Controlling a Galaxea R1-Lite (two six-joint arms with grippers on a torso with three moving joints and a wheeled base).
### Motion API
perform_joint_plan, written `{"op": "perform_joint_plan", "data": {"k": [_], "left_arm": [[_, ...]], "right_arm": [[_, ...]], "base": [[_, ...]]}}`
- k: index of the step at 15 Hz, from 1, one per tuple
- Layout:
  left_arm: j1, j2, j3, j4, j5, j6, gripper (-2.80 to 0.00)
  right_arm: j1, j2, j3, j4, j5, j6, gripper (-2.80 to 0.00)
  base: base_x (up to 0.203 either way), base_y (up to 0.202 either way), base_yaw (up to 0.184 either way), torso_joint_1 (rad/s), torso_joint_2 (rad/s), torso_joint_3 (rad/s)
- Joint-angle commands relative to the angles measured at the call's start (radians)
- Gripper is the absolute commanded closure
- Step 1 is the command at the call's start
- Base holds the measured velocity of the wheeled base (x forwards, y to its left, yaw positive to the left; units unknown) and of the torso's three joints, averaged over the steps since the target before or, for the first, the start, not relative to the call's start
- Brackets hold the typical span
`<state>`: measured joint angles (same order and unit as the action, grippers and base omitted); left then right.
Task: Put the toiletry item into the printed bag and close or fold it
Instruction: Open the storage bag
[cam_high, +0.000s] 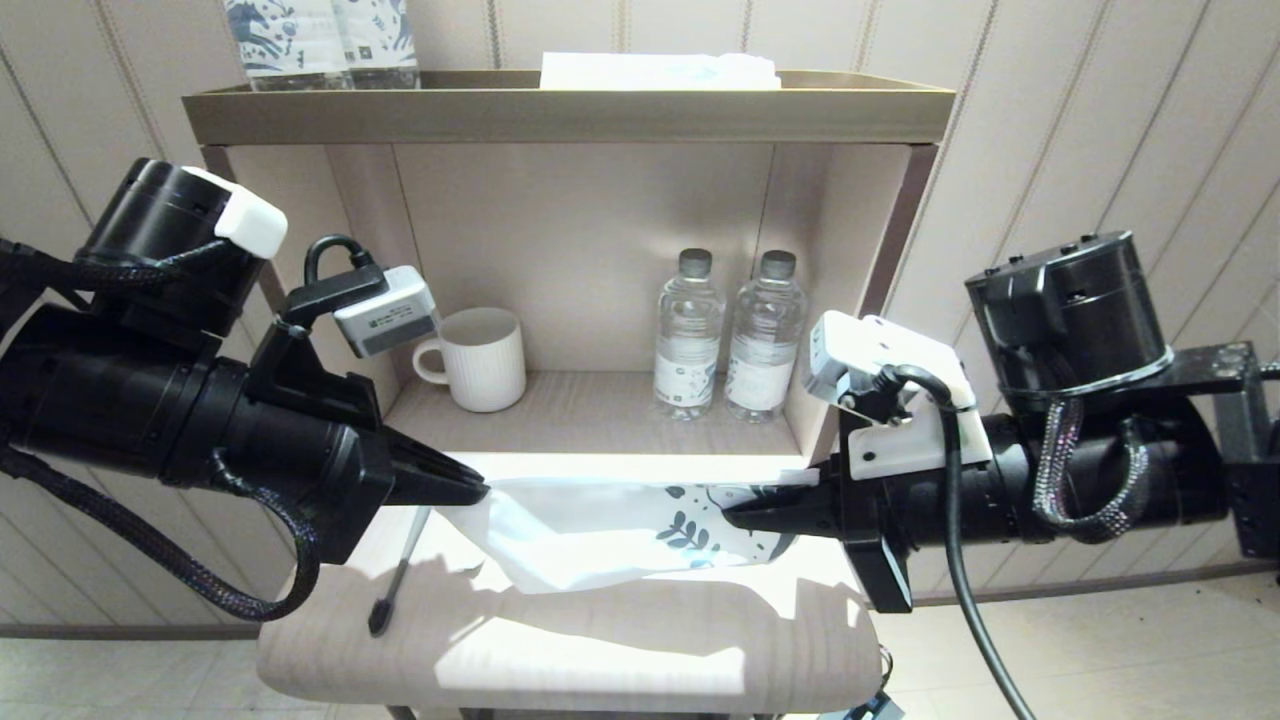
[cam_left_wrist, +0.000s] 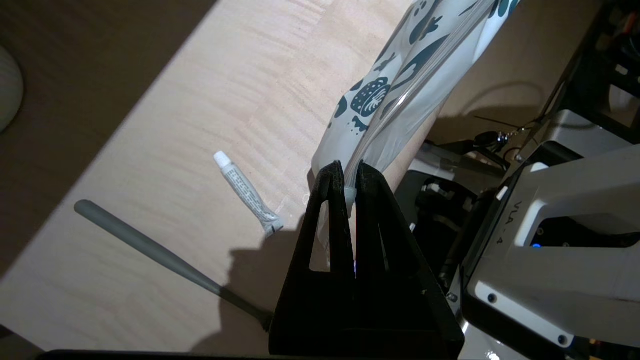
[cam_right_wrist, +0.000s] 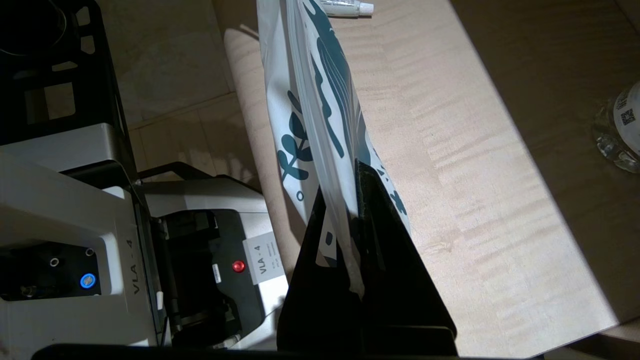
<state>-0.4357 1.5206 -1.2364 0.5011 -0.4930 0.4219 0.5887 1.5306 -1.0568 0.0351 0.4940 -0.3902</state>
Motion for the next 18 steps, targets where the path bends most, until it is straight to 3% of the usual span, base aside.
{"op": "perform_joint_plan", "data": {"k": [1,2,3,10,15,18], "left_arm": [[0.000,0.000,-0.002,0.001,-0.002,0.003,0.00],[-0.001,0.001,-0.001,-0.006,-0.005,0.001,0.00],[0.000,0.007,-0.002,-0.026,-0.007,-0.001,-2.80],[-0.001,0.000,0.021,-0.059,-0.010,-0.009,-2.80],[0.084,-0.029,0.036,-0.067,-0.099,-0.011,-2.80],[0.092,-0.034,0.078,-0.073,-0.156,-0.011,-2.80]], "right_arm": [[0.000,0.000,0.000,0.000,0.003,-0.003,0.00],[0.002,0.000,0.000,0.000,0.003,-0.003,0.00],[0.002,0.000,0.000,0.002,0.003,-0.003,0.00],[0.001,0.000,-0.005,-0.010,0.005,-0.001,0.00],[-0.047,-0.006,-0.035,-0.008,0.106,0.019,0.00],[-0.050,-0.001,-0.038,-0.006,0.130,0.024,0.00]], "base": [[0.000,0.000,0.000,0.000,0.00,0.000],[0.000,0.000,0.000,0.000,0.00,0.000],[0.000,0.000,0.000,0.000,0.00,0.000],[0.000,0.000,0.000,0.000,0.00,0.000],[0.000,0.000,0.000,0.000,0.00,0.000],[0.000,0.000,0.000,0.000,0.00,0.000]]}}
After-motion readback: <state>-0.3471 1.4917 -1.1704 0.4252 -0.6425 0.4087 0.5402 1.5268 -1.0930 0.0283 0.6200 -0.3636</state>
